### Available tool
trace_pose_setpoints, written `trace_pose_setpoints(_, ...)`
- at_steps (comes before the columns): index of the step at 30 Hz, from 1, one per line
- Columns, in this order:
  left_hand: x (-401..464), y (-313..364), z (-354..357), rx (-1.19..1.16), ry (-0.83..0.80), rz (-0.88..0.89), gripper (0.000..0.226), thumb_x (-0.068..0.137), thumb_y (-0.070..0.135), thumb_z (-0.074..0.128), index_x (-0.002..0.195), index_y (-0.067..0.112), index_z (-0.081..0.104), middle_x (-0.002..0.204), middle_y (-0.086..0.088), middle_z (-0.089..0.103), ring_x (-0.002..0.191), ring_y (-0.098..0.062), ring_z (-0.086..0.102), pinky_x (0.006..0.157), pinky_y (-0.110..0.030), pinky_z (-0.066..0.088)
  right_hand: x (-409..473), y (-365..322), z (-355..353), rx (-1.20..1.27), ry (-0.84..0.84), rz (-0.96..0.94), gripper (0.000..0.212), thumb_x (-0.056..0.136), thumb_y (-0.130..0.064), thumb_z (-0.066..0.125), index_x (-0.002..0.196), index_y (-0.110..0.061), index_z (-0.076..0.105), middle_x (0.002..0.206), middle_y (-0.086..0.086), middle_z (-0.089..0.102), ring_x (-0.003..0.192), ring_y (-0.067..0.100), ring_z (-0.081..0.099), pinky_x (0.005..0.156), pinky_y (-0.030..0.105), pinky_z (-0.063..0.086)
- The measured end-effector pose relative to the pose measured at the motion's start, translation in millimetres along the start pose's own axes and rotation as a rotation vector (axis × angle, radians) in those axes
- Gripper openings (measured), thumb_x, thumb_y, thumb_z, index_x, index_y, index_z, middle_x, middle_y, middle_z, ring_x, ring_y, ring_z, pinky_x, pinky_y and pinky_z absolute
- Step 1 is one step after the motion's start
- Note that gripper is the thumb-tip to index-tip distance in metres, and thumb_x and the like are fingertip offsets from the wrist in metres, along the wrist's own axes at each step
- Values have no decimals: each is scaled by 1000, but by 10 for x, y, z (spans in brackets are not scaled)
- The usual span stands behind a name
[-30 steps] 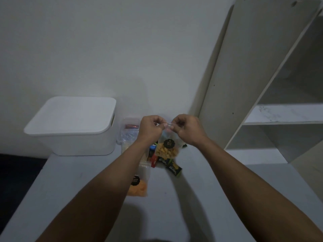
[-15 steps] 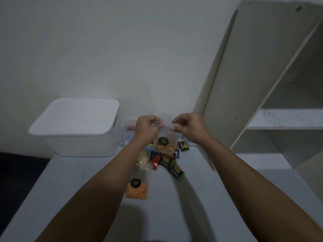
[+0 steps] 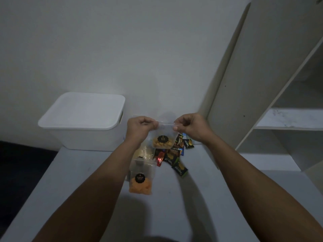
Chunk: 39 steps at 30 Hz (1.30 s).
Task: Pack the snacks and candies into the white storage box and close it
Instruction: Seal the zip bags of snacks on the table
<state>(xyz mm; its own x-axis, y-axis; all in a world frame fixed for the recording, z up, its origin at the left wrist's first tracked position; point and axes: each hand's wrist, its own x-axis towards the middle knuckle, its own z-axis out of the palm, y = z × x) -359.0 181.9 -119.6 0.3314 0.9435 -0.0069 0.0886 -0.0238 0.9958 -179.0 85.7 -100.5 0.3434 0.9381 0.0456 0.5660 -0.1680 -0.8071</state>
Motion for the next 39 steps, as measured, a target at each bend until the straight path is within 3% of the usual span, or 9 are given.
trace_pose_setpoints(4, -62, 0, -69, 19, -17, 5, 12, 72, 6, 79, 80, 9, 71, 80, -5, 71, 76, -15, 68, 75, -29, 55, 3, -10, 65, -2, 26, 11, 7, 80, -11, 77, 86, -13, 76, 65, -9, 65, 49, -8, 55, 49, 9, 41)
trace_pose_setpoints(7, -75, -21, -56, 99, 93, -25, 38, 68, 30, 84, 95, 14, 63, 89, 2, 64, 81, -11, 62, 75, -29, 54, 15, -18, 173, -13, 97, -14, 6, 81, -12, 76, 87, -10, 77, 66, -5, 66, 54, 1, 54, 57, 20, 45)
trace_pose_setpoints(10, -102, -7, -33, 119, 176, -157, 48, 62, 61, 74, 69, 18, 53, 66, -2, 55, 62, -21, 55, 64, -37, 50, 16, -28, 258, -34, 148, -40, 7, 81, -14, 76, 88, -13, 77, 67, -7, 66, 59, 3, 58, 62, 23, 47)
trace_pose_setpoints(14, -148, 83, 10, -51, 13, -334, 30, 85, 38, 68, 73, 11, 62, 62, -4, 60, 53, -15, 55, 52, -24, 48, -27, -41, 305, -45, 184, -64, 11, 82, -15, 76, 92, -11, 77, 79, -1, 73, 72, 10, 66, 73, 30, 57)
trace_pose_setpoints(18, -125, 70, 40, -167, -36, -347, 14, 88, 22, 67, 83, 9, 65, 77, -6, 69, 63, -14, 64, 65, -29, 55, -55, -19, 301, -28, 202, -78, 12, 82, -16, 75, 93, -11, 77, 83, 2, 75, 73, 12, 68, 73, 35, 59)
trace_pose_setpoints(21, -114, 71, 68, -202, -69, -340, 6, 88, 14, 66, 86, 9, 64, 80, -6, 70, 66, -14, 65, 64, -27, 56, -70, -25, 266, 6, 196, -79, 13, 83, -14, 75, 95, -9, 77, 85, 4, 75, 72, 11, 68, 72, 32, 59)
trace_pose_setpoints(25, -127, 93, 118, -228, -93, -343, 13, 87, 19, 66, 91, 6, 66, 74, -5, 70, 63, -12, 66, 63, -26, 57, -77, -13, 236, 10, 195, -91, 13, 82, -12, 75, 95, -8, 77, 87, 7, 75, 70, 6, 66, 72, 26, 56)
trace_pose_setpoints(34, -111, 81, 153, -257, -76, -366, 7, 87, 3, 59, 82, 4, 64, 77, -12, 69, 67, -18, 68, 71, -33, 58, -105, -3, 218, 85, 144, -64, 14, 79, -13, 78, 93, -9, 76, 80, -1, 72, 73, 12, 68, 73, 28, 59)
trace_pose_setpoints(39, -119, 41, 190, -213, -91, -341, 14, 85, 5, 63, 96, -3, 67, 83, -15, 72, 73, -21, 69, 72, -34, 60, -75, -3, 221, 91, 106, -26, 10, 83, -23, 74, 87, -14, 76, 74, -4, 71, 67, 9, 66, 64, 24, 53)
